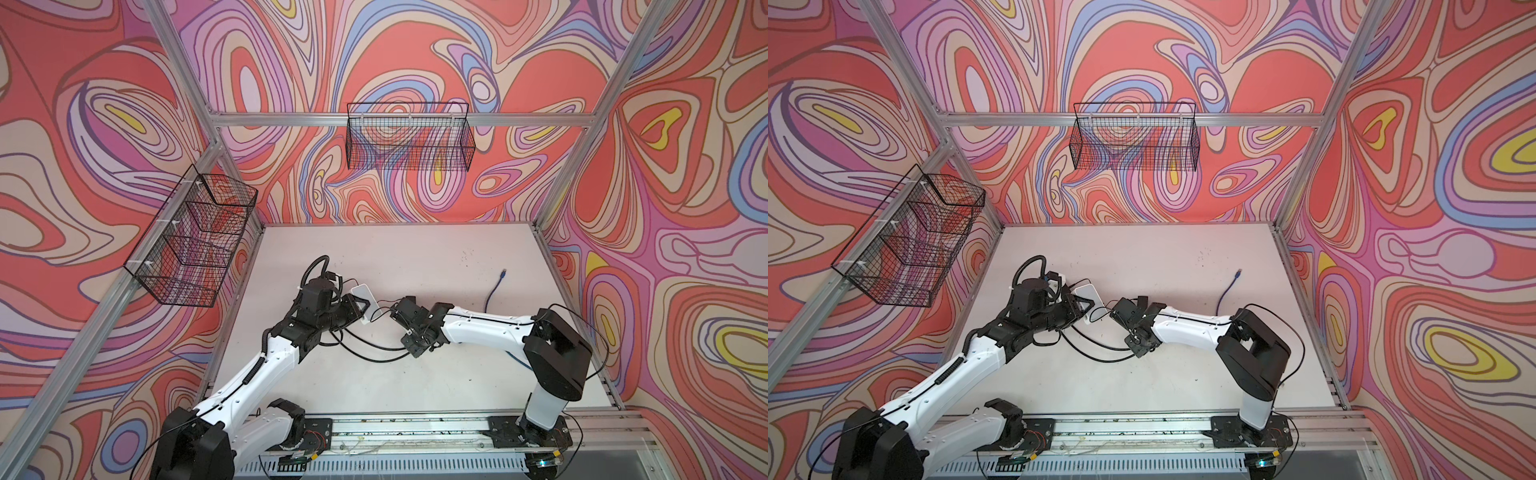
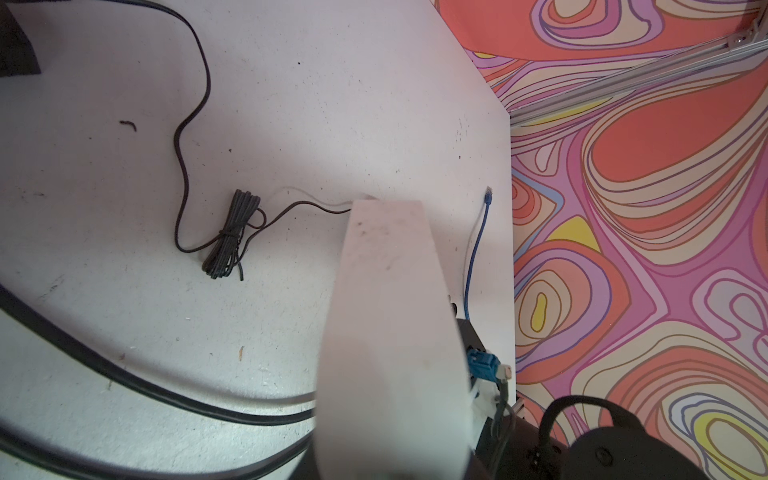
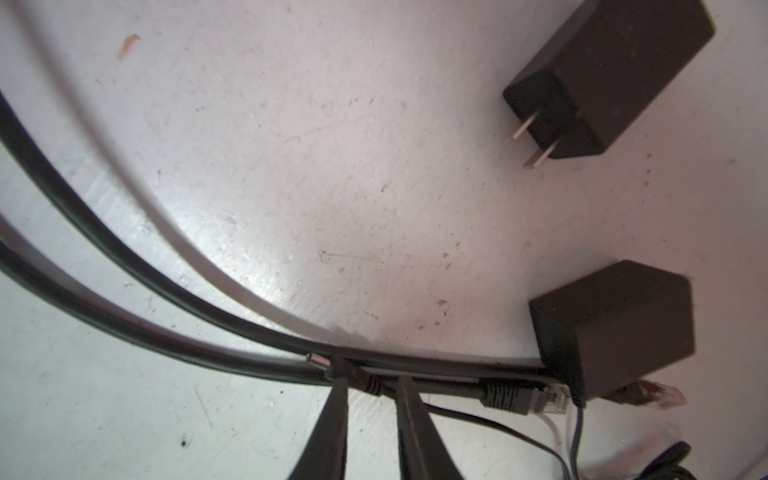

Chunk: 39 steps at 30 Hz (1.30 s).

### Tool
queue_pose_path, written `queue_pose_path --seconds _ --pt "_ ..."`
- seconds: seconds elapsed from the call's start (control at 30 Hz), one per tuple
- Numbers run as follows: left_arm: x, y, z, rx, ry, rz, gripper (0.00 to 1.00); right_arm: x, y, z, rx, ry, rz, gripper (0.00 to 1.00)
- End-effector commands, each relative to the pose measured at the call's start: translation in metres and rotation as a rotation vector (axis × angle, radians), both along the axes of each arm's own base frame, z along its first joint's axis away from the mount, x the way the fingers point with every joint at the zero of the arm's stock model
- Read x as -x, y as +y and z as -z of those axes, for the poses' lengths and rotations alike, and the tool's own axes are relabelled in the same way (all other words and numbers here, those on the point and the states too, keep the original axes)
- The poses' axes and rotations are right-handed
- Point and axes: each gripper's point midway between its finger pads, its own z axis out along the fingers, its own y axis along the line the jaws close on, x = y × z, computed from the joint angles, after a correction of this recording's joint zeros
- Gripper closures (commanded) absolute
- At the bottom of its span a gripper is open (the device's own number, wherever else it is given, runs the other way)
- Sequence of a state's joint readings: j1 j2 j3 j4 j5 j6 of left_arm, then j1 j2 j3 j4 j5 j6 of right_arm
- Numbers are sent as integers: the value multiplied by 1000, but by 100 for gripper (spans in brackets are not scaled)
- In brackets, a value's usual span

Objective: Insert the plug into the switch port

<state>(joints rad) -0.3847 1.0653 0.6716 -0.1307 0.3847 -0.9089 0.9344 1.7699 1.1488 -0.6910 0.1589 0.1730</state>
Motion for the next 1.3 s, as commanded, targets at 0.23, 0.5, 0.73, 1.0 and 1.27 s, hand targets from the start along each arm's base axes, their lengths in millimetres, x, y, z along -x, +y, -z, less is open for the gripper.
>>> queue_pose_path --seconds 0.23,0.5,0.73,1.0,1.27 --pt "-5 0 -15 11 -47 -2 91 6 3 -5 -14 31 -92 76" --pt "-4 1 -17 7 -49 -7 91 0 -1 -2 4 24 -100 76" --pt "-4 2 -17 7 -50 -6 91 3 0 1 -7 40 -117 77" --pt "-4 2 -18 1 -52 -8 91 5 0 14 11 68 -134 77" --pt "-5 3 -17 -1 -49 -11 91 3 -5 18 22 62 -119 78"
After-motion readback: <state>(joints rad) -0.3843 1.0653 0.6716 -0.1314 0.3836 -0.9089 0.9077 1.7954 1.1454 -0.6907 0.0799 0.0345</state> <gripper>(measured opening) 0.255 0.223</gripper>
